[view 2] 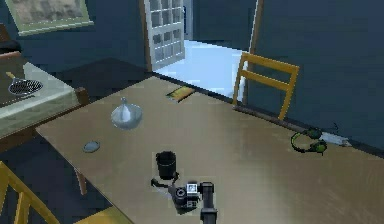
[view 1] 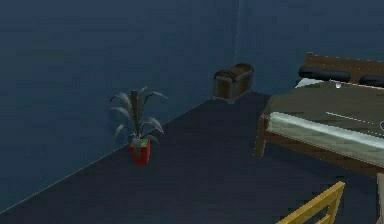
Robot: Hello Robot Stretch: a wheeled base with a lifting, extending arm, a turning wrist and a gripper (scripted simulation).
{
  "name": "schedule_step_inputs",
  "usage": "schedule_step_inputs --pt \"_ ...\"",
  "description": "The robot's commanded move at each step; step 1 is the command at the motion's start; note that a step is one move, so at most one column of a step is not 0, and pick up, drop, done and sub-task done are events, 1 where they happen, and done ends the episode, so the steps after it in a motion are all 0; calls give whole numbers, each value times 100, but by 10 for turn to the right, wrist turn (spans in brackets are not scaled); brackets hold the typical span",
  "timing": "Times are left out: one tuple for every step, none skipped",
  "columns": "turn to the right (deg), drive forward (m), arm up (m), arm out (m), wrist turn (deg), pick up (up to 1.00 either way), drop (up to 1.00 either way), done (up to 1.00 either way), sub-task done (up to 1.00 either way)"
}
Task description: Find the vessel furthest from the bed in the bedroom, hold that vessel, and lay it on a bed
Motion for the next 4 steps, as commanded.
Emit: schedule_step_inputs --pt "0 0 10 0 0 0 0 0 0" --pt "0 0 32 0 0 0 0 0 0" --pt "0 0 0 0 -450 0 0 0 0" --pt "0 0 0 0 -450 0 0 0 0"
